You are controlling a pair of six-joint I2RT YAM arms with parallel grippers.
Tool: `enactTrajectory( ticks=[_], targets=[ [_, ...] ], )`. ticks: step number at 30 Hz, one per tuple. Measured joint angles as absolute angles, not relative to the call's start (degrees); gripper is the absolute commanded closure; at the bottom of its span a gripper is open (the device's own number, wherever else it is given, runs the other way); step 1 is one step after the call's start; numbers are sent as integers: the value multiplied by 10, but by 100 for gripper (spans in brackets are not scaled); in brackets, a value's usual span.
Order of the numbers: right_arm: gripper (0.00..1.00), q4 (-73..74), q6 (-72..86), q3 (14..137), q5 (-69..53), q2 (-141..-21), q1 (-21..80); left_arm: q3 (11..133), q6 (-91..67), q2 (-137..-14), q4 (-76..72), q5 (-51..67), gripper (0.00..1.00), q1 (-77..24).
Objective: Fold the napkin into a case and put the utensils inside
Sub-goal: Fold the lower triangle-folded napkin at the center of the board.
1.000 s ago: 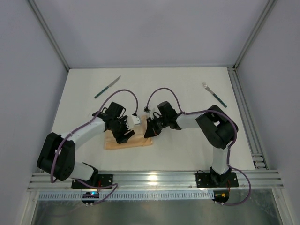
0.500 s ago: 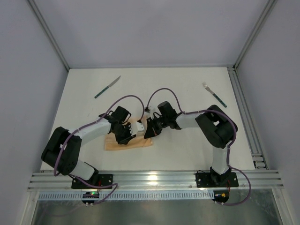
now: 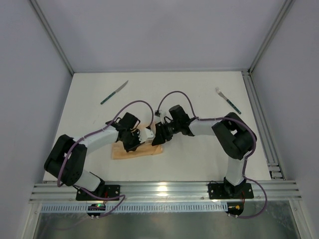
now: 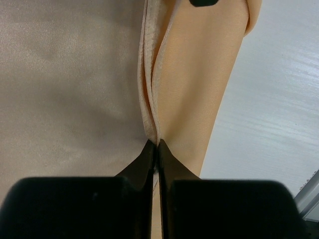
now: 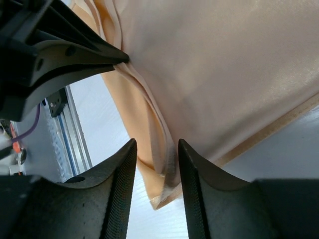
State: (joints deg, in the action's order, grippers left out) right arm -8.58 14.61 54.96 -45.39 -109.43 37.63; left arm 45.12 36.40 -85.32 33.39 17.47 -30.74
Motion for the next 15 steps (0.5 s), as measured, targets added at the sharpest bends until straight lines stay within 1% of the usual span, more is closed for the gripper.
enactTrajectory(
  ticks=[5,7,8,10,11,12,15],
  targets=[
    [55,-45,148,566,-441,-1039,360,451,351,-852,322,163,100,-307],
    [58,-37,148,581,-435,-1027,347,451,348,-852,319,160,100,-307],
    [67,-35,148,589,-433,-1025,342,451,347,-852,319,160,100,-307],
    [78,-33,152,604,-427,-1027,334,451,347,-851,319,160,100,-307],
    [88,-31,154,613,-425,-1032,331,451,346,-849,319,159,100,-307],
    [92,-30,159,626,-424,-1042,329,451,346,-848,319,159,100,-307],
    [96,-35,176,671,-419,-1094,329,451,345,-847,320,159,100,-307]
  ],
)
